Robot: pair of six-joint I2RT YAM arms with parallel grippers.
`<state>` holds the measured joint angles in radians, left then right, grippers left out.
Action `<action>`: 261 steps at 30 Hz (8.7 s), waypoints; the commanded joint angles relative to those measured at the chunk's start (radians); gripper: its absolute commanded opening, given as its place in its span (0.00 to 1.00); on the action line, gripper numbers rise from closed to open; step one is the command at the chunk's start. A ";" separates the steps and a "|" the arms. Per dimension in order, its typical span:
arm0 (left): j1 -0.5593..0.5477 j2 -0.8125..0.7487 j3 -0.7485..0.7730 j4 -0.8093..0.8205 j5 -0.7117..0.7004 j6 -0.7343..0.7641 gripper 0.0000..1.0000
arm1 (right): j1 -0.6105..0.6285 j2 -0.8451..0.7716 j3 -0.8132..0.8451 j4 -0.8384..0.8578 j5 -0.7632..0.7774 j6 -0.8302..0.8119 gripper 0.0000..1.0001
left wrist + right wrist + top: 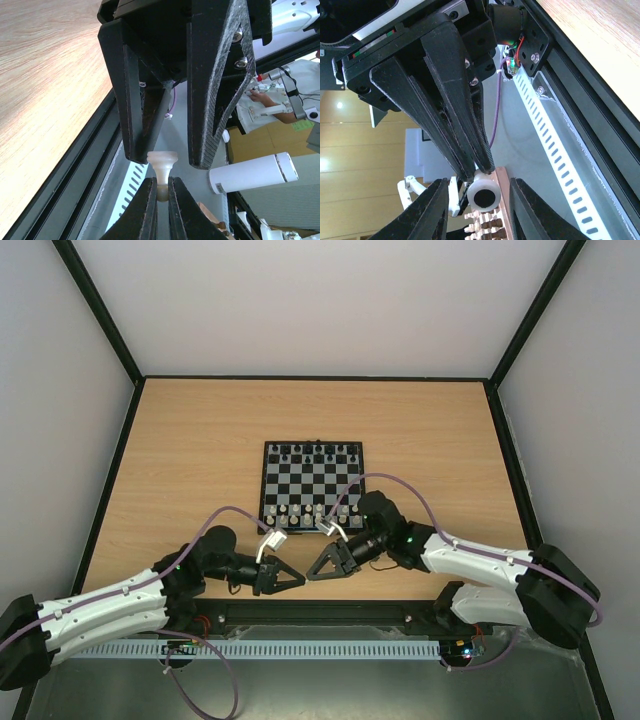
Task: Set up the chess pieces on the board
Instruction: Place the chess piece on the chessboard.
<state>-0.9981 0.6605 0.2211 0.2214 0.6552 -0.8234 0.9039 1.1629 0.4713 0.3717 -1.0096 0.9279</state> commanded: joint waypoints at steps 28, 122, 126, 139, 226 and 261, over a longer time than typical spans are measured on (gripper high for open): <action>0.028 0.011 -0.022 0.023 0.012 -0.013 0.12 | 0.023 0.009 0.026 0.015 -0.008 -0.018 0.11; 0.191 -0.079 -0.036 0.462 -0.194 -0.510 0.64 | -0.148 -0.085 0.072 0.326 0.171 0.210 0.11; 0.190 -0.038 -0.024 0.498 -0.176 -0.517 0.55 | -0.149 -0.077 0.070 0.337 0.165 0.212 0.11; 0.192 0.032 -0.013 0.549 -0.178 -0.517 0.36 | -0.146 -0.060 0.061 0.342 0.153 0.205 0.11; 0.078 1.366 1.472 -1.160 -0.755 0.412 0.02 | -0.255 -0.560 0.233 -0.803 0.528 -0.353 0.77; 0.073 1.438 1.380 -1.064 -0.701 0.423 0.02 | -0.255 -0.548 0.201 -0.782 0.511 -0.360 0.78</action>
<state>-0.9207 2.0743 1.6138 -0.8375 -0.0525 -0.4091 0.6510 0.6159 0.6819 -0.3992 -0.4786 0.5831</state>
